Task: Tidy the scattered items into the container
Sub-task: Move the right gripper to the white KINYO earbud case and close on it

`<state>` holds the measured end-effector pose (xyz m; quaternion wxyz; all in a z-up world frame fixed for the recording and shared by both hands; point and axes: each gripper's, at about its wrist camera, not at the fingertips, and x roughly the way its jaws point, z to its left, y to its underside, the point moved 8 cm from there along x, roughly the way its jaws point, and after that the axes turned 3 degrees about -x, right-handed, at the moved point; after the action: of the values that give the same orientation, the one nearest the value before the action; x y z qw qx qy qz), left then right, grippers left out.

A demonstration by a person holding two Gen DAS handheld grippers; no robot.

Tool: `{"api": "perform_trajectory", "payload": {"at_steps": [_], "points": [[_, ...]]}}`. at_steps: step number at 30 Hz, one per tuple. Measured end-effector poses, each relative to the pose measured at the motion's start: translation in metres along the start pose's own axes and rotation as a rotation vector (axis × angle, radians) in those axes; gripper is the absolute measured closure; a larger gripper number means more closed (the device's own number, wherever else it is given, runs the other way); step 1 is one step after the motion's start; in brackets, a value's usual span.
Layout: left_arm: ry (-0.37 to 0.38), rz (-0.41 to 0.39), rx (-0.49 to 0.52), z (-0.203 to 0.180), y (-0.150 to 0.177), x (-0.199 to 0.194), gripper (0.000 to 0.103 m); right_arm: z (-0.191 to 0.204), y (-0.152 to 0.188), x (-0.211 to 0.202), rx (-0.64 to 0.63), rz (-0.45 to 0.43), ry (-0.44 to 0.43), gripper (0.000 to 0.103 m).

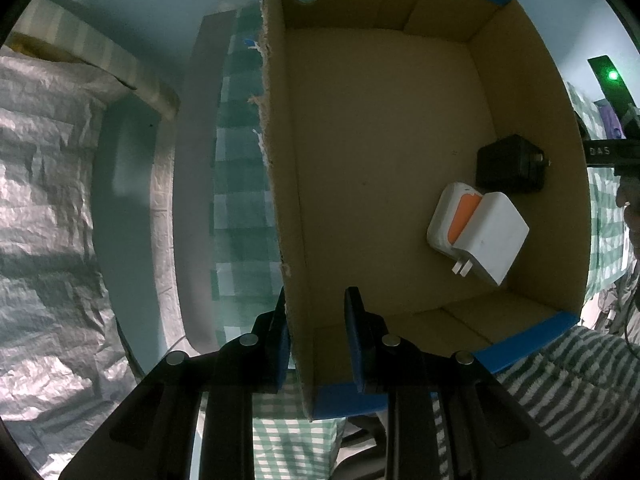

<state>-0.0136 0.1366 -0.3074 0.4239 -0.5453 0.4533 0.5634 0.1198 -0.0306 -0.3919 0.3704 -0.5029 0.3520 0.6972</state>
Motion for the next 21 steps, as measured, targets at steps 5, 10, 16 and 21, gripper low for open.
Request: {"api": "perform_trajectory", "payload": {"at_steps": [5,10,16,21], "points": [[0.002,0.001,-0.004,0.001,0.001,-0.001,0.079,0.003,0.001,0.014,0.003,0.016,0.004,0.047],[0.001,0.005,-0.006,0.001,0.002,0.0,0.079,0.009,0.005,0.019,-0.061,0.012,0.04,0.051],[-0.003,0.004,-0.002,-0.001,0.002,0.002,0.078,0.014,0.015,0.017,-0.195,-0.002,0.119,0.066],[-0.003,0.003,-0.004,-0.001,0.002,0.002,0.078,0.021,0.029,0.017,-0.341,-0.007,0.195,0.066]]}}
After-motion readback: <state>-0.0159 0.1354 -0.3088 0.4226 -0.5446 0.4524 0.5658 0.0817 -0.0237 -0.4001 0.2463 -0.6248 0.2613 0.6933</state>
